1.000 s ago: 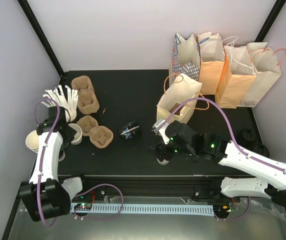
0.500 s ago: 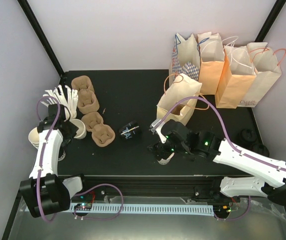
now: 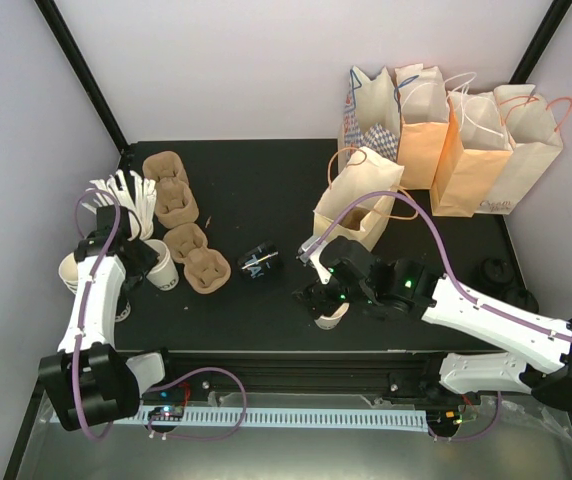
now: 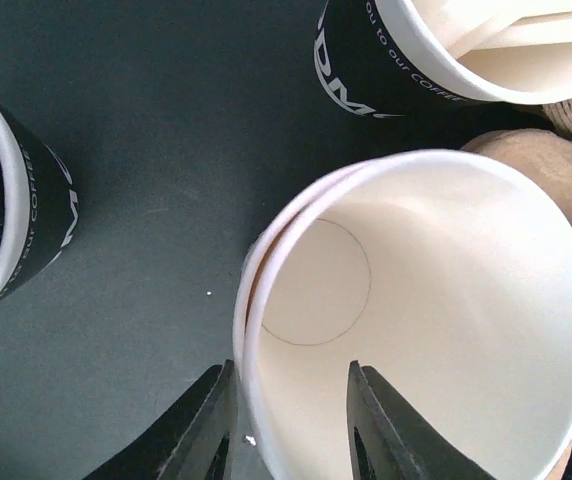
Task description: Pack the takeout coffee
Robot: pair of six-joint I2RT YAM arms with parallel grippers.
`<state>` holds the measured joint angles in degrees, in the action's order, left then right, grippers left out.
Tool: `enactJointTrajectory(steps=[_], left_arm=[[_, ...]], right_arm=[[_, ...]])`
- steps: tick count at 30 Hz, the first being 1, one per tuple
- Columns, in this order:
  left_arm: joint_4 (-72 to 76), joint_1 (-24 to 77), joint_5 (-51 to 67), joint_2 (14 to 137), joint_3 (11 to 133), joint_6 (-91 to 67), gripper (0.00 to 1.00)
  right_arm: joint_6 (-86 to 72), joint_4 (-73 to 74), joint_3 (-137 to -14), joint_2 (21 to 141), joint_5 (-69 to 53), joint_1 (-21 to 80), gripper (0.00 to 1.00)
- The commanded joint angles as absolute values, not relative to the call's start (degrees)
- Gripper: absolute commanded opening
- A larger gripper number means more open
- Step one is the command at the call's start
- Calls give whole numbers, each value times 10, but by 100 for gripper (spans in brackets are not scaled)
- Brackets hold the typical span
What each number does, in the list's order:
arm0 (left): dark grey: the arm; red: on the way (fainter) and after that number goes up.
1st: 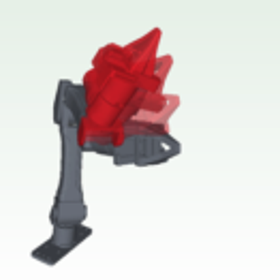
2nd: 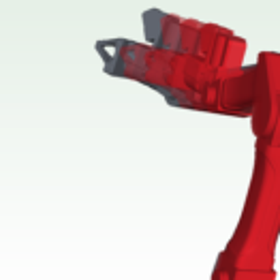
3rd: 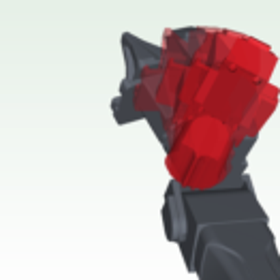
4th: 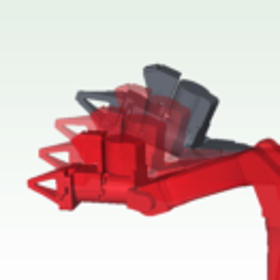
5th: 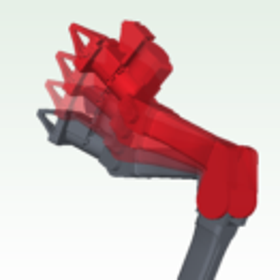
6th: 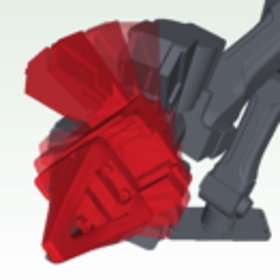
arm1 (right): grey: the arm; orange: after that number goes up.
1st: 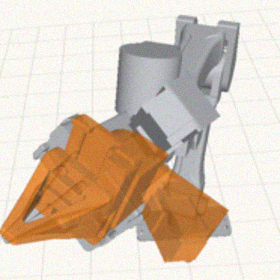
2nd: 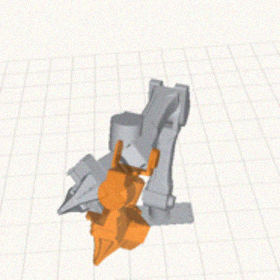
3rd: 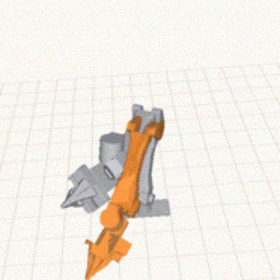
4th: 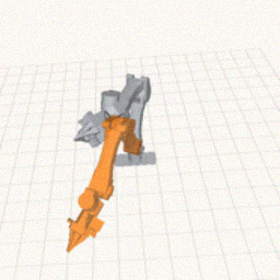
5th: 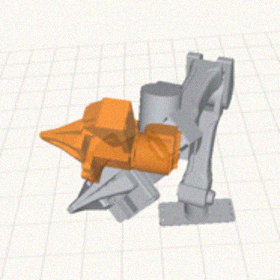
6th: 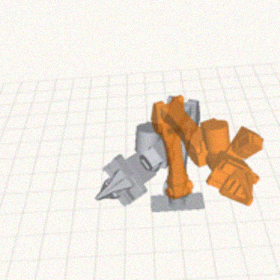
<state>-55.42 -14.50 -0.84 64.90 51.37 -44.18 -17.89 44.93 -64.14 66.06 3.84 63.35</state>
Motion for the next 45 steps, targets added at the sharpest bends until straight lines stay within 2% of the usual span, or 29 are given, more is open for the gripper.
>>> enactJointTrajectory(steps=[1,4,6,12,14,16,18,26,29,33,39,45], left_arm=[[-636,-146,35,668,497,-464,34],[-640,-145,29,664,507,-464,35],[-648,-144,29,662,516,-463,41],[-664,-136,52,645,524,-479,42],[-670,-130,63,637,529,-488,47],[-679,-123,63,629,543,-495,61],[-695,-116,55,622,562,-500,67],[-738,-107,56,606,615,-511,68],[-743,-97,68,602,639,-511,78],[-730,-70,89,603,688,-486,83],[-764,9,47,637,787,-465,86],[-812,130,-6,669,875,-466,86]], right_arm=[[-168,435,-657,661,34,627,79],[-167,433,-657,660,33,625,79],[-166,432,-657,662,31,624,79],[-163,431,-660,667,30,622,79],[-162,431,-660,667,30,621,79],[-162,431,-660,667,29,621,79],[-161,432,-659,667,28,621,79],[-161,433,-657,664,28,621,80],[-161,436,-658,664,31,621,80],[-164,442,-666,664,36,618,80],[-171,459,-683,656,36,609,80],[-190,499,-707,628,42,609,80]])
